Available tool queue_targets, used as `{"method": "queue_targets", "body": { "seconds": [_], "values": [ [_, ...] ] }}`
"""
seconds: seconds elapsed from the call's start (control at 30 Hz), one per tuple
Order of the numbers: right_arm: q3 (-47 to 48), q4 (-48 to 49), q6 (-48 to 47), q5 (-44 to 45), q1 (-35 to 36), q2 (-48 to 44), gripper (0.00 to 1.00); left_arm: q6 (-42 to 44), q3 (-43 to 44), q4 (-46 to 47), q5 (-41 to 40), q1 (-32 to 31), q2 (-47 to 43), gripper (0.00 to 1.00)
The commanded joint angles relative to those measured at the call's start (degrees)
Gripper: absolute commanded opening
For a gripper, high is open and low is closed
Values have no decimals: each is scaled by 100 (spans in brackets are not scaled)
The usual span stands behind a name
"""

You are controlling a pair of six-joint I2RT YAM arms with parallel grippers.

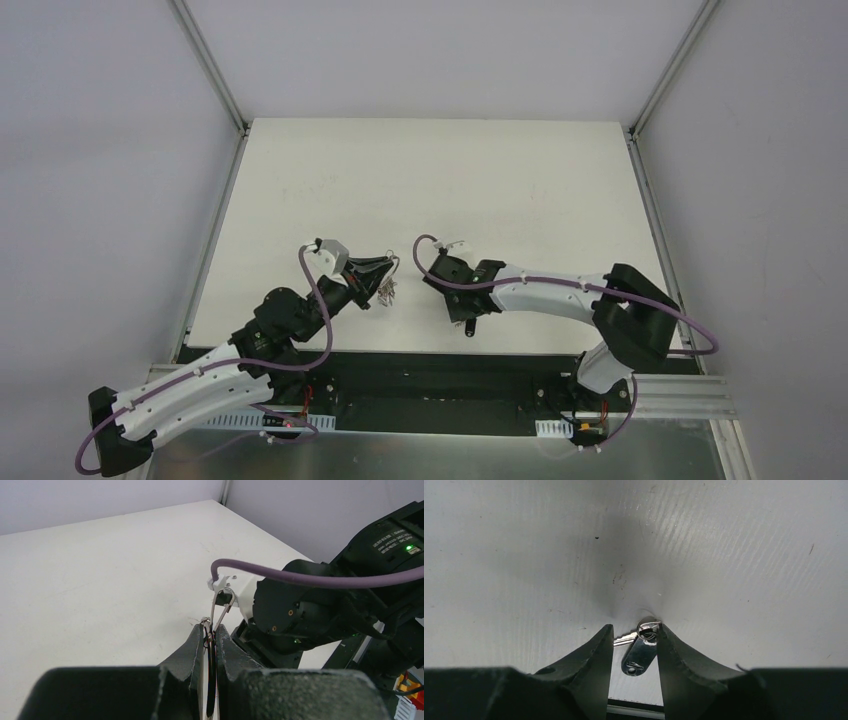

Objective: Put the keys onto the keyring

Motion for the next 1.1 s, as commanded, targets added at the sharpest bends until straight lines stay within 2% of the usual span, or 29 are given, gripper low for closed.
{"method": "queue_targets", "body": {
  "seconds": [0.0, 0.5, 1.07],
  "values": [
    [300, -358, 145, 494, 105, 274, 40, 9, 27, 231, 6, -11, -107, 0],
    [379, -734, 314, 1067, 220, 416, 37, 11, 27, 257, 5, -5, -20, 0],
    [357, -1116, 581, 1245, 245, 86, 21, 8, 9, 296, 32, -6, -9, 0]
  ]
}}
